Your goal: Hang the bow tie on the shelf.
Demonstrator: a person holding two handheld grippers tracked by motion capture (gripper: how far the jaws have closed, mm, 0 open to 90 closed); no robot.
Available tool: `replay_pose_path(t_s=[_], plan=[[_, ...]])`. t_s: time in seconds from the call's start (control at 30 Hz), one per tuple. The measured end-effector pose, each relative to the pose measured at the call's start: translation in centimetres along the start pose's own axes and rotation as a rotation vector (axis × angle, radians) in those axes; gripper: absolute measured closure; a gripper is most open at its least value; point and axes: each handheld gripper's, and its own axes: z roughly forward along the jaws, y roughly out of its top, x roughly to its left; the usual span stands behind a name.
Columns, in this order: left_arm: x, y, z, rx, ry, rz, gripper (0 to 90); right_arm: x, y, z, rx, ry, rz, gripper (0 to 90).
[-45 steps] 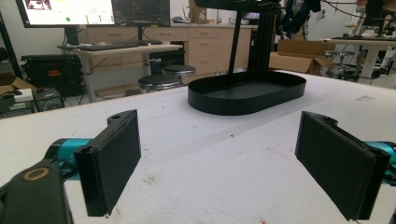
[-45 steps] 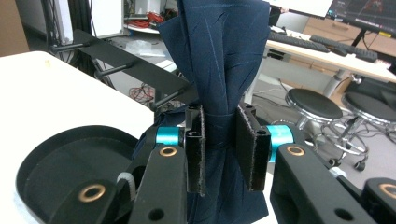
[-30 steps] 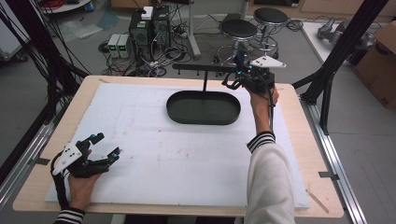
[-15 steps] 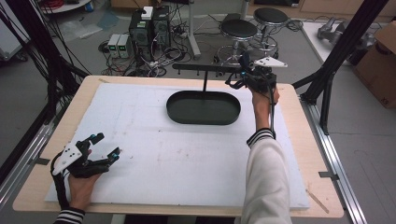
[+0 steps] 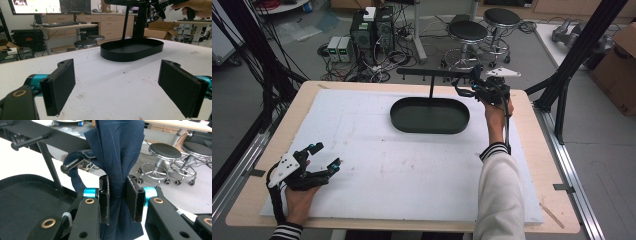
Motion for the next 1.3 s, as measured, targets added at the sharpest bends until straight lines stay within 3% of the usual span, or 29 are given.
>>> replay_pose_path(t_s=[0.2,0.6,0.63,0.7,0.73,0.77,0.8,0.87,0.9,0.97,1.03,1.17,1.3], plan=[[0.0,0.0,0.0,0.000,-0.001,0.000,14.7,-0.2,-0.6,0.1,0.052,0.008,0.014,74.4],[0.0,0.0,0.0,-0.002,-0.003,0.004,14.7,-0.5,-1.2,-0.3,0.088,0.035,0.043,74.5],[0.0,0.0,0.0,-0.001,-0.001,0.005,14.7,-0.4,-1.5,-0.4,0.066,0.019,0.037,74.5],[0.0,0.0,0.0,-0.001,-0.002,0.006,14.7,0.2,-2.4,-0.7,0.002,-0.058,-0.006,74.5],[0.0,0.0,0.0,-0.002,-0.002,0.005,14.7,0.1,-2.7,-0.4,0.026,-0.015,0.019,74.5],[0.0,0.0,0.0,-0.003,-0.002,0.001,14.7,0.1,-2.9,-0.2,0.046,-0.004,0.010,74.4],[0.0,0.0,0.0,-0.003,-0.002,0.000,14.7,0.4,-2.9,-0.1,0.048,-0.007,-0.016,74.0],[0.0,0.0,0.0,0.000,-0.002,0.005,14.7,0.5,-2.9,0.0,0.047,-0.010,-0.019,73.5],[0.0,0.0,0.0,-0.003,-0.001,0.003,14.7,0.6,-3.0,0.0,0.046,-0.011,-0.017,72.1],[0.0,0.0,0.0,-0.002,0.000,0.000,14.7,0.7,-3.1,0.2,0.049,-0.016,-0.004,57.0],[0.0,0.0,0.0,-0.002,0.000,0.001,14.7,0.7,-3.3,0.3,0.063,-0.018,0.005,56.4],[0.0,0.0,0.0,0.002,-0.001,0.004,14.7,0.8,-3.8,-0.3,0.069,-0.016,0.043,42.7],[-0.1,0.0,0.0,0.001,0.000,0.007,14.7,1.4,-4.0,-1.5,0.070,0.015,0.033,33.7]])
